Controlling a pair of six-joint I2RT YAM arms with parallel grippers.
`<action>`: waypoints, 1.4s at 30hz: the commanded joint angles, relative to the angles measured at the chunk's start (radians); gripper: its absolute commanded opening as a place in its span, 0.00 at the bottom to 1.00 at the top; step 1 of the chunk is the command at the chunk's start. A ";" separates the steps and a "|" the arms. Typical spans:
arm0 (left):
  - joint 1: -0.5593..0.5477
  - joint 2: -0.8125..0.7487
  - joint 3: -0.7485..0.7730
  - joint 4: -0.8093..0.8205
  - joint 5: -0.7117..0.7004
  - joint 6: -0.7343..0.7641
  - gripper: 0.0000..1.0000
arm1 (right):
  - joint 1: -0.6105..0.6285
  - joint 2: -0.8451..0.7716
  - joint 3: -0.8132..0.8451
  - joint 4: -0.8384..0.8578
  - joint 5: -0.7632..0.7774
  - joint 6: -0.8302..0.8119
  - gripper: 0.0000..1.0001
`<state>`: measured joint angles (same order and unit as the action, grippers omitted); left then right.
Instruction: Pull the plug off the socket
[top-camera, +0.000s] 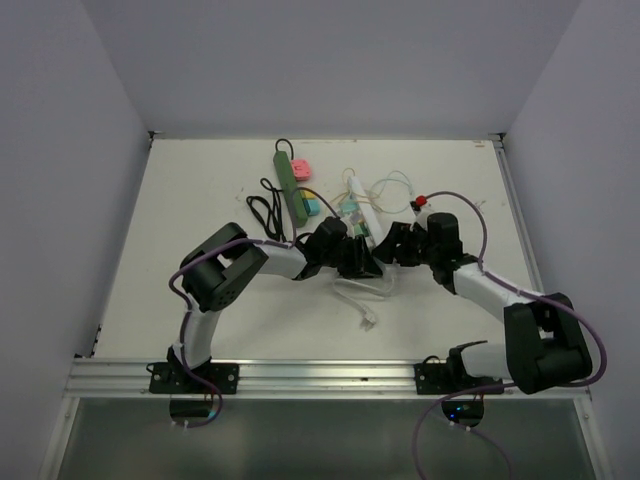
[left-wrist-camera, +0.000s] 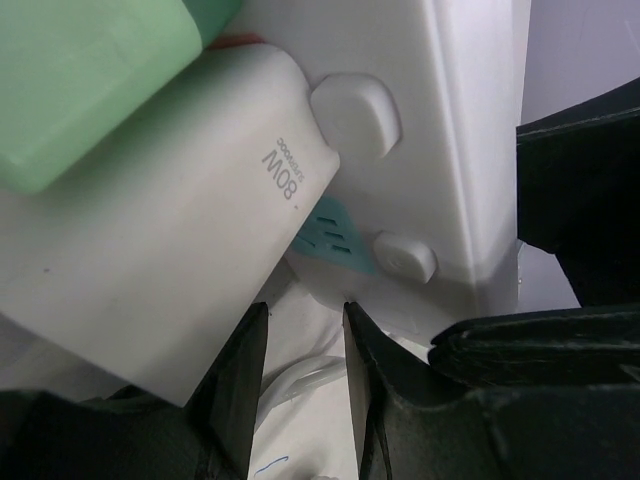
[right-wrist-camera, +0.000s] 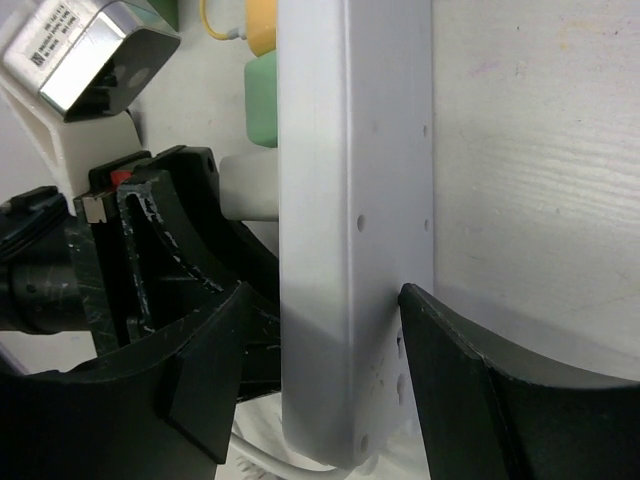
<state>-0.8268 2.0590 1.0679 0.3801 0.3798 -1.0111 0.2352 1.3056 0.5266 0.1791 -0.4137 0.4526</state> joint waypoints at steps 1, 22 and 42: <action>-0.005 0.029 -0.022 -0.032 -0.025 0.020 0.42 | 0.071 0.021 0.052 -0.162 0.067 -0.054 0.65; -0.005 -0.184 -0.141 -0.102 -0.136 0.069 0.57 | 0.150 0.093 0.145 -0.273 0.320 -0.097 0.10; 0.120 -0.338 -0.200 -0.054 -0.139 -0.050 0.99 | 0.150 -0.008 0.032 -0.096 0.193 0.049 0.00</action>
<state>-0.7071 1.6878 0.8097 0.2699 0.2287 -1.0286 0.3801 1.3243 0.5732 -0.0166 -0.1444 0.4366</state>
